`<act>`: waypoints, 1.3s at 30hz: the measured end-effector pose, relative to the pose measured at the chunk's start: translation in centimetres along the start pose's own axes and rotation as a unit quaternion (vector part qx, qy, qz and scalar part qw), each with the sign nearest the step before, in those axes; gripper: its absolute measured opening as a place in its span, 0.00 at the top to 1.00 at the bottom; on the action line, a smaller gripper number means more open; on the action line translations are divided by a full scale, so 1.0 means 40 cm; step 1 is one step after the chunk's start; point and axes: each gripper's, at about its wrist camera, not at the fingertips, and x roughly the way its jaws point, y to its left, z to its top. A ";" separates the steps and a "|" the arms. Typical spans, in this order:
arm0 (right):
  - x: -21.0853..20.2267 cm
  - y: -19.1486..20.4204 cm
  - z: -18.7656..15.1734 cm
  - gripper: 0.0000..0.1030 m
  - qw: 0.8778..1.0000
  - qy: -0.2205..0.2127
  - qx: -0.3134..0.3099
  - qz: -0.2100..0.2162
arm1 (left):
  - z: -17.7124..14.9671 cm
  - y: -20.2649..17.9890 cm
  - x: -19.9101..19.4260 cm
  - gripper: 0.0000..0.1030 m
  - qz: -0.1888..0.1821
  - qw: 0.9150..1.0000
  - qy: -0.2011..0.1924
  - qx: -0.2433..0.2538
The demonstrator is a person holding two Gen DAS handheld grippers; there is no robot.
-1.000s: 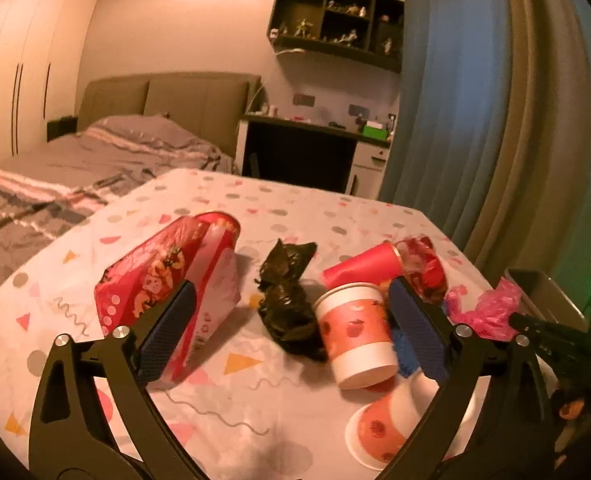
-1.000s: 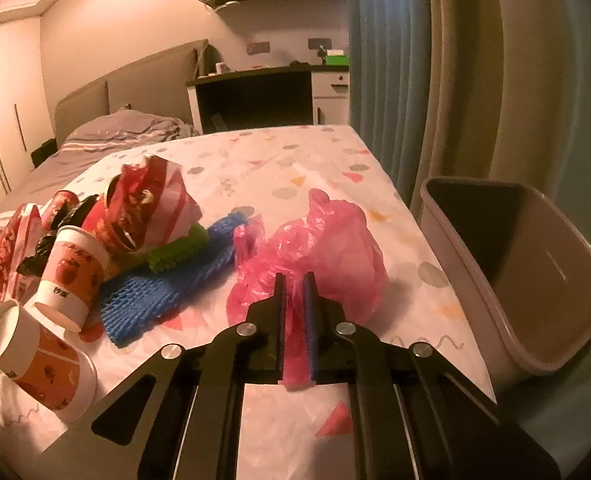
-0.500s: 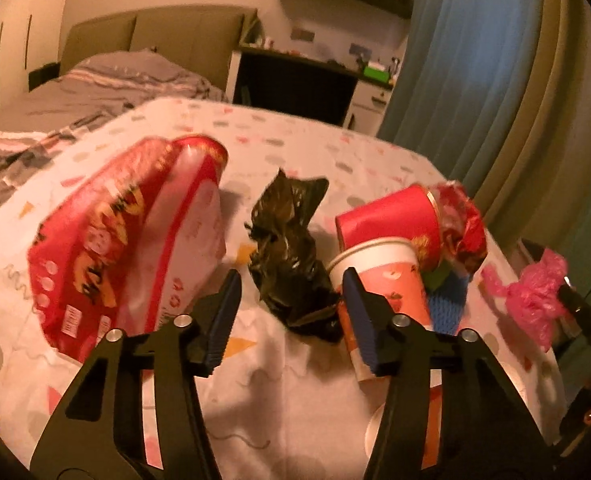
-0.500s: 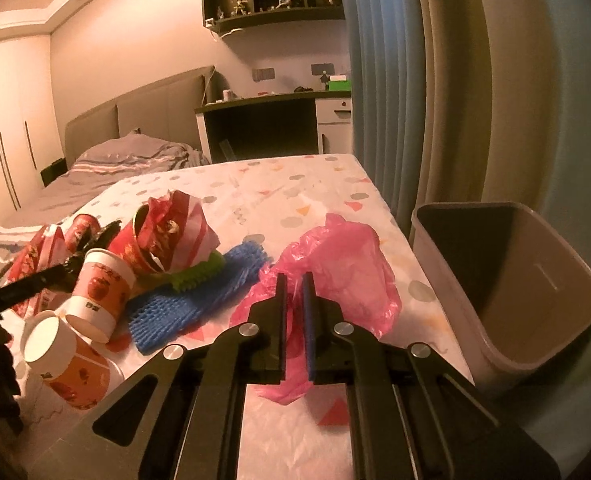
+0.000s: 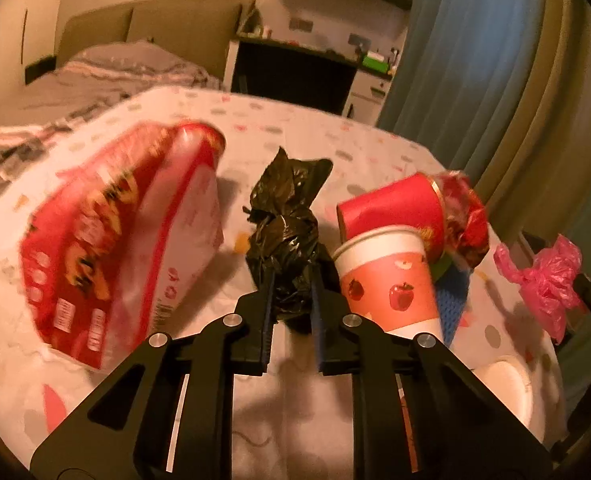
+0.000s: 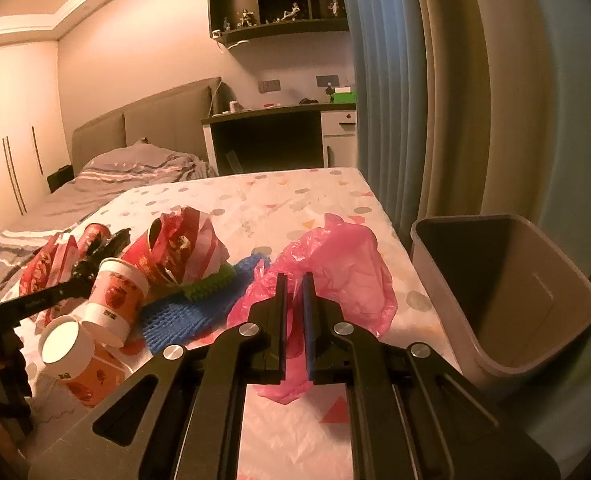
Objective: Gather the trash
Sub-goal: 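Grasp another pink plastic bag with the right tool while the left tool grasps a black bag, then carry the black bag in the left tool while the right tool carries the pink bag to the bin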
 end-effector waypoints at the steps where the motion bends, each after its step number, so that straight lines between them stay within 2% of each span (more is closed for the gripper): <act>1: -0.005 -0.001 0.003 0.93 1.000 -0.002 0.000 0.000 | 0.004 -0.002 -0.017 0.86 0.000 1.000 -0.010 0.001; 8: -0.044 0.009 0.022 0.94 1.000 -0.025 -0.004 0.003 | 0.044 -0.018 -0.146 0.86 -0.005 0.997 -0.080 0.003; 17: -0.096 0.010 0.047 0.94 0.999 -0.051 -0.011 0.011 | 0.071 -0.094 -0.256 0.86 -0.026 0.990 -0.133 0.026; 21: -0.128 0.003 0.056 0.94 0.998 -0.065 -0.012 0.008 | 0.072 -0.136 -0.278 0.86 -0.031 0.988 -0.144 0.044; 26: -0.164 -0.015 0.064 0.94 0.997 -0.081 -0.010 0.003 | 0.073 -0.188 -0.293 0.86 -0.054 0.986 -0.149 0.057; 39: -0.217 -0.099 0.076 0.95 0.994 -0.106 0.003 -0.030 | 0.066 -0.425 -0.270 0.86 -0.137 0.973 -0.138 0.121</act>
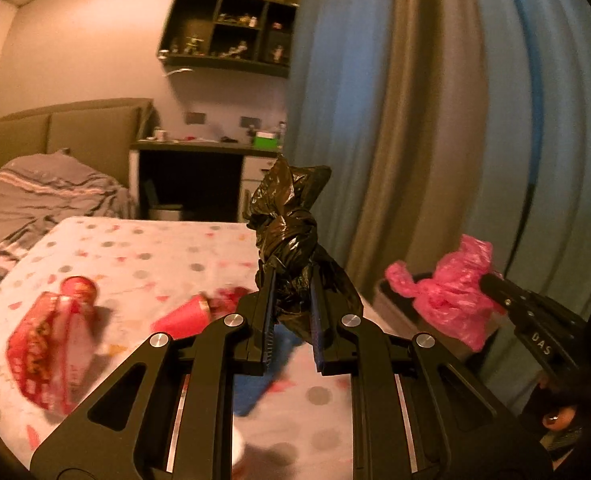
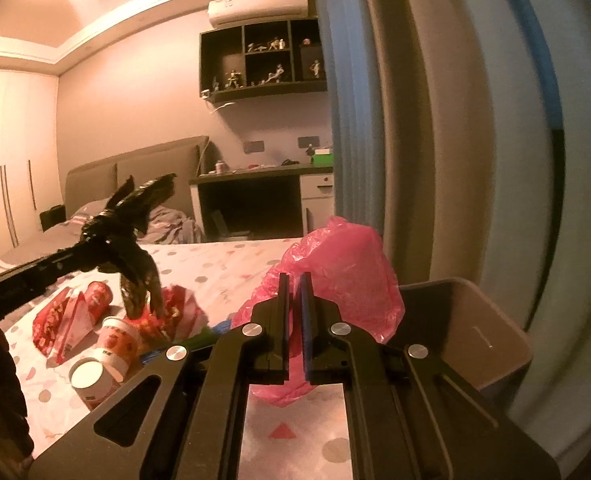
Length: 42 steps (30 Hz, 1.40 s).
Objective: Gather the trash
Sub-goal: 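Carry the black bag in the left tool while the right tool carries the pink bag to the bin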
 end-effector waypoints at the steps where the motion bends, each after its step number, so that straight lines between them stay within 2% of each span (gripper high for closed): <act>1: -0.001 -0.006 0.001 0.95 1.000 -0.001 0.000 -0.003 | -0.001 -0.010 0.006 0.86 -0.004 1.000 0.001 0.002; 10: -0.010 -0.095 0.018 0.95 0.999 -0.020 0.009 -0.048 | 0.016 -0.135 0.095 0.86 -0.057 0.998 0.006 0.020; 21: 0.008 -0.193 0.030 0.95 0.995 -0.031 0.016 -0.093 | 0.022 -0.292 0.223 0.86 -0.121 0.992 0.009 0.047; 31: 0.033 -0.257 0.014 0.95 0.993 -0.024 0.027 -0.117 | -0.008 -0.367 0.331 0.86 -0.136 0.988 0.029 0.061; 42: 0.071 -0.287 0.006 0.95 0.991 -0.010 0.035 -0.132 | -0.032 -0.394 0.407 0.86 -0.145 0.986 0.050 0.060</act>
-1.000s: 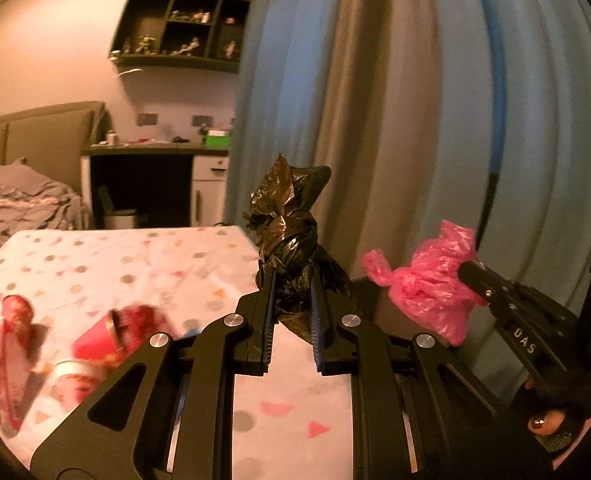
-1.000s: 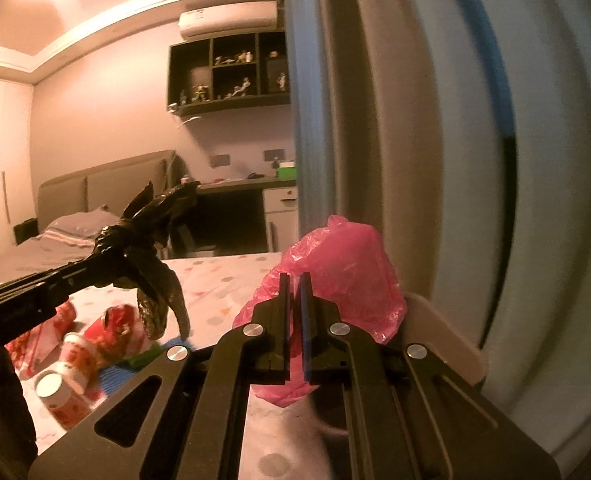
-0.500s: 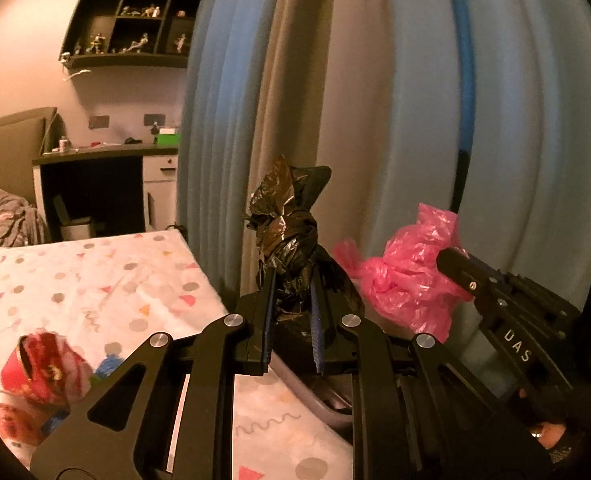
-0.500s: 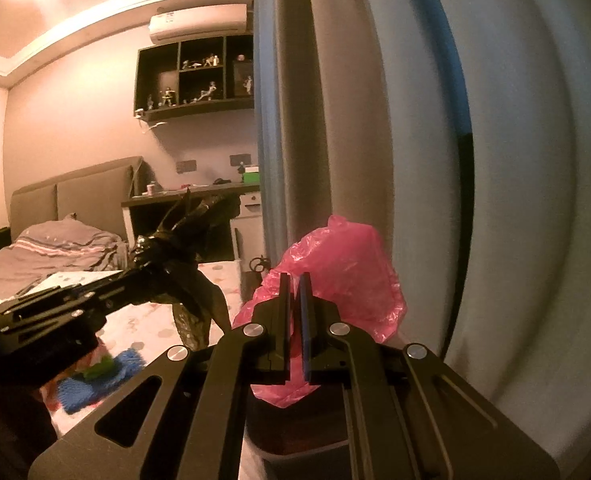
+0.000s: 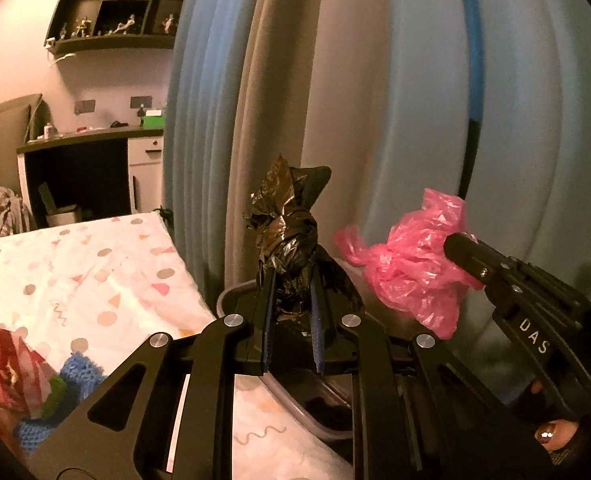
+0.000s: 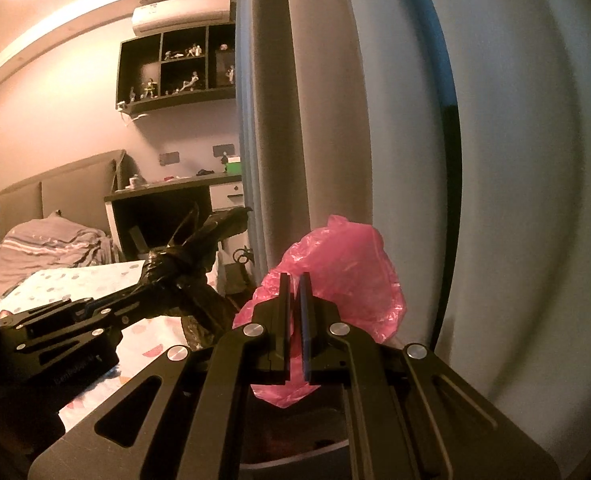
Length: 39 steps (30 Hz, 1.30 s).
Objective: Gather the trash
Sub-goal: 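Carry the black bag in the left tool while the right tool carries the pink bag to the bin, then open the left tool over the gray bin while the right tool releases the pink bag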
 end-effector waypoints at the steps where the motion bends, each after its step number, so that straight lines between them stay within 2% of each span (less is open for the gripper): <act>1: 0.000 -0.001 -0.002 0.95 1.000 0.001 0.001 -0.001 | 0.002 -0.002 0.003 0.86 -0.002 1.000 0.001 0.000; 30: 0.055 -0.016 0.020 0.95 0.999 0.026 0.021 -0.008 | -0.035 0.000 0.108 0.85 -0.027 0.999 0.027 -0.009; 34: 0.050 -0.019 0.011 0.88 0.999 0.026 0.026 -0.009 | -0.041 -0.001 0.113 0.85 -0.041 0.999 0.029 -0.010; 36: 0.049 -0.023 0.012 0.83 0.999 0.024 0.030 -0.008 | -0.044 -0.001 0.119 0.82 -0.049 0.998 0.035 -0.010; 39: 0.047 -0.033 0.012 0.68 0.999 0.020 0.038 -0.011 | -0.051 0.002 0.119 0.60 -0.045 0.998 0.033 -0.011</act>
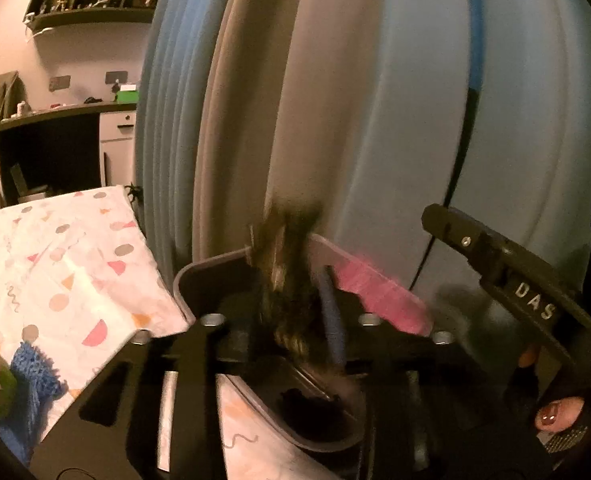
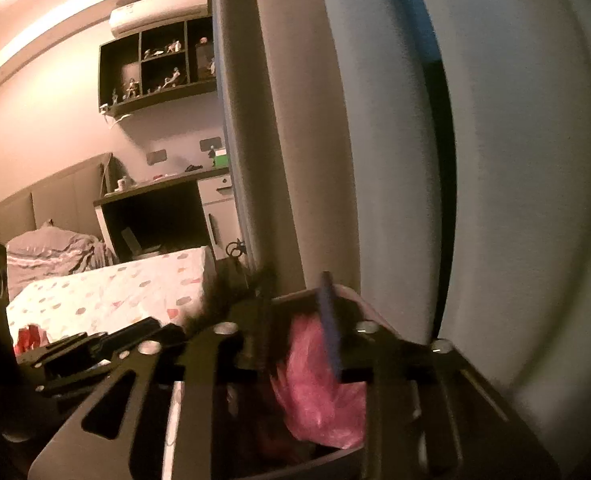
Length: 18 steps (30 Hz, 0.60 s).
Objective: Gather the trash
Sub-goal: 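Open the left tool over the gray bin while the right tool releases the pink bag, then move both tools back over the table toward the remaining trash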
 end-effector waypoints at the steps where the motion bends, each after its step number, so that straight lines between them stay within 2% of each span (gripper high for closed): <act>1: -0.004 -0.004 0.000 0.64 1.000 -0.002 0.003 -0.001 | -0.002 0.005 -0.004 0.47 0.008 1.000 -0.004 -0.003; 2: -0.006 -0.007 0.000 0.62 1.000 -0.004 0.005 -0.002 | -0.004 0.013 -0.010 0.37 0.015 1.000 -0.008 -0.010; 4: -0.017 -0.012 0.000 0.52 1.000 -0.010 0.010 -0.004 | -0.005 0.027 -0.023 0.26 0.023 0.999 -0.016 -0.024; 5: -0.026 -0.013 0.001 0.51 1.000 -0.013 0.012 -0.004 | -0.006 0.033 -0.032 0.20 0.034 0.999 -0.020 -0.029; 8: -0.048 -0.006 -0.001 0.35 1.000 -0.024 0.010 -0.009 | -0.009 0.043 -0.065 0.12 0.060 0.997 -0.029 -0.034; 10: -0.070 0.003 -0.006 0.22 0.999 -0.035 0.008 -0.013 | -0.015 0.048 -0.098 0.09 0.088 0.995 -0.039 -0.038; 12: -0.093 0.016 -0.014 0.14 0.999 -0.044 0.006 -0.017 | -0.025 0.054 -0.138 0.07 0.115 0.991 -0.046 -0.040; 18: -0.135 0.072 -0.044 0.07 0.999 -0.047 -0.018 -0.010 | -0.058 0.081 -0.264 0.07 0.174 0.982 -0.057 -0.047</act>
